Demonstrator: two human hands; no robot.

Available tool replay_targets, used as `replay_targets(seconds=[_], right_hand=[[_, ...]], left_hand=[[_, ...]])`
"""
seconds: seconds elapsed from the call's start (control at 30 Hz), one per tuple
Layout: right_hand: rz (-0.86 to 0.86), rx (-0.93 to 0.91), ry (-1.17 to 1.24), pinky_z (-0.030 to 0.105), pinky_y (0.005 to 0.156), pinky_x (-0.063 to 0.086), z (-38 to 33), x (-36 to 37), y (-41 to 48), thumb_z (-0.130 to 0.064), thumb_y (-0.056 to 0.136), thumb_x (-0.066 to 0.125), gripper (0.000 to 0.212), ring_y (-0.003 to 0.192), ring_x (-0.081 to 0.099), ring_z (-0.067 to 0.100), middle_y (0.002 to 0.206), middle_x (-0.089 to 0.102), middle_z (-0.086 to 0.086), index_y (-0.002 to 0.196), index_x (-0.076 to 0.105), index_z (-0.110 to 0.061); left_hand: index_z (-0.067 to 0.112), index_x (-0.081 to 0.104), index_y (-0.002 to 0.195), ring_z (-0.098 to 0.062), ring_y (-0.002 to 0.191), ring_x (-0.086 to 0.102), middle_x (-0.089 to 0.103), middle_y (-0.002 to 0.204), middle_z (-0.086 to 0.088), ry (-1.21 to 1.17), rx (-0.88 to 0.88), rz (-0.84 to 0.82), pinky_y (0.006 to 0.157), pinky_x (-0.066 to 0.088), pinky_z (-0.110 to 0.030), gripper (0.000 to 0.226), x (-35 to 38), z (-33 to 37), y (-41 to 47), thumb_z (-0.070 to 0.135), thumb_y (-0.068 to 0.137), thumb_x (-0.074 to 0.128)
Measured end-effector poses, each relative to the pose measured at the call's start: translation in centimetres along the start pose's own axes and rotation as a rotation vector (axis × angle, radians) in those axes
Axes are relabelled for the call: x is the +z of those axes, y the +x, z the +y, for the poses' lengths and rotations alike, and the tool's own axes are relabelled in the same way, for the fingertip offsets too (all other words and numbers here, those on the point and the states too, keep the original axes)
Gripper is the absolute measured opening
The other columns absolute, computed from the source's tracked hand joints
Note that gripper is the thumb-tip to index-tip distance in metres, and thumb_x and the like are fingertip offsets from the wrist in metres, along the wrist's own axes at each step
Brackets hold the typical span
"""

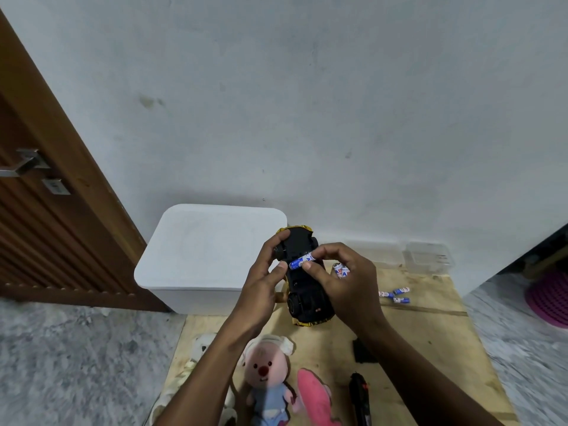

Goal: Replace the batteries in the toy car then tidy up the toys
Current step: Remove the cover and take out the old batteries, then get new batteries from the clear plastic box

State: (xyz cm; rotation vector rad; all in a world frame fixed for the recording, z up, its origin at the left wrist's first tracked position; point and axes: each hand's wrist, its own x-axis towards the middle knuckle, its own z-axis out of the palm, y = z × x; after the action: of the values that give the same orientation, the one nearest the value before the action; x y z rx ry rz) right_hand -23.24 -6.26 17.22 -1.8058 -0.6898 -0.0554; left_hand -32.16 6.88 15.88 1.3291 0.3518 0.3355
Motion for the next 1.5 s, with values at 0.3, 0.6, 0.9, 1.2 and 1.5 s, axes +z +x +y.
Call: replay_targets(seconds=[0.3,0.6,0.9,1.2,1.5], right_hand=[[0.051,0.559,0.770,0.020,0.038,0.024,-1.4,-1.3,2.3,-0.009,0.093,0.063,0.014,0.044,0.031,0.009,0.081,0.059,0.005,0.104,0.070,-0.011],[0.001,0.866,0.978,0.021,0.041,0.036,-0.7,-1.6,3.2,-0.028,0.095,0.060,0.027,0.052,0.044,0.013,0.064,0.046,0.000,0.074,0.050,-0.014],[0.057,0.943,0.802,0.021,0.038,0.025,3.7,-1.7,3.5,-0.028,0.087,0.074,0.034,0.044,0.038,0.010,0.064,0.045,-0.001,0.070,0.047,-0.016],[0.145,1.023,0.656,0.022,0.040,0.026,9.1,-6.2,1.8,-0.027,0.088,0.073,0.024,0.048,0.036,0.009,0.070,0.045,-0.002,0.084,0.050,-0.017],[0.207,1.061,0.595,0.023,0.039,0.028,14.5,-11.0,1.4,-0.024,0.089,0.071,0.024,0.046,0.037,0.011,0.063,0.047,-0.002,0.078,0.052,-0.016]], left_hand=[[0.048,0.055,0.133,-0.015,0.112,0.064,0.060,0.131,0.012,0.020,-0.013,0.009,0.072,0.057,-0.040,0.050,-0.2,0.3,-0.4,0.024,0.089,0.047],[0.046,0.056,0.129,-0.013,0.111,0.066,0.065,0.126,0.012,0.038,-0.106,0.040,0.070,0.060,-0.033,0.047,0.8,-0.8,0.3,0.009,0.105,0.040],[0.035,0.032,0.140,-0.005,0.084,0.064,0.065,0.113,0.001,0.082,-0.294,0.022,0.065,0.055,-0.031,0.059,3.2,-6.5,3.6,-0.005,0.100,0.045],[0.023,0.050,0.130,-0.027,0.105,0.061,0.062,0.111,-0.007,0.255,-0.555,0.043,0.098,0.053,-0.048,0.040,6.7,-14.8,6.1,0.004,0.096,0.060],[0.016,0.058,0.133,-0.030,0.116,0.063,0.068,0.129,-0.011,0.374,-0.625,0.253,0.107,0.049,-0.045,0.043,6.6,-22.1,6.9,-0.001,0.093,0.060]])
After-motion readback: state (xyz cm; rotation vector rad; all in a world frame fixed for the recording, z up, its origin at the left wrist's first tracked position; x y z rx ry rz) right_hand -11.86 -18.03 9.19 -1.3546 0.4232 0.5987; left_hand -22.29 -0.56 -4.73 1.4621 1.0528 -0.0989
